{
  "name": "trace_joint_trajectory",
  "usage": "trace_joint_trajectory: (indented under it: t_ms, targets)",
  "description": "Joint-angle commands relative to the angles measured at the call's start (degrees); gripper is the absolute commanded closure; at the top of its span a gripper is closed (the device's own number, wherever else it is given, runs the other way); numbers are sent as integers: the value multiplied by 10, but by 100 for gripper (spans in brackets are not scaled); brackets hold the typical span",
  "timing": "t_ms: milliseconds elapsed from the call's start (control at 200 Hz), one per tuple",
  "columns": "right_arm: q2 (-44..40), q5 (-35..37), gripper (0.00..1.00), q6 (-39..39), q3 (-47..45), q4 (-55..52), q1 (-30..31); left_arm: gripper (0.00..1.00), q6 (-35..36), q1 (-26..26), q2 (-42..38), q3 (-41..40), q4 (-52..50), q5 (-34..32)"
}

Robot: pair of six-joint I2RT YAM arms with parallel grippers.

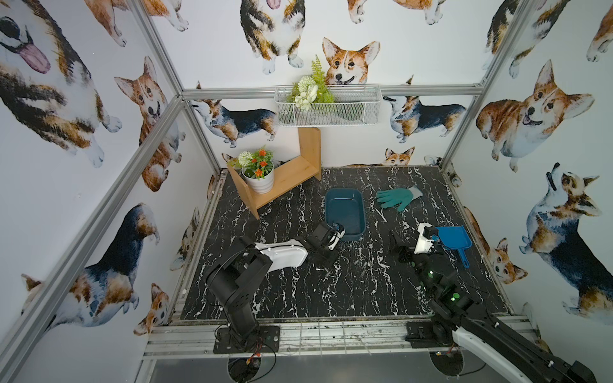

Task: Put the bit on the desktop into the storage box
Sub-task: Pick up the screwdriver bit from the center of the board.

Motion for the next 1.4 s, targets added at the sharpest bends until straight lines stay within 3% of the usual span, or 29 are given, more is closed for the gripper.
trace_joint_trajectory:
  t_ms: [0,856,1391]
  targets:
    - [0,8,0,1,1,10,1,59,0,1,0,-5,-8,-14]
    - [0,10,0,2,-1,14,1,84,-4,-39,12,19,-55,-107]
    - [4,8,0,3,-1,17,1,88,-46,-36,-142,39,-66,-81]
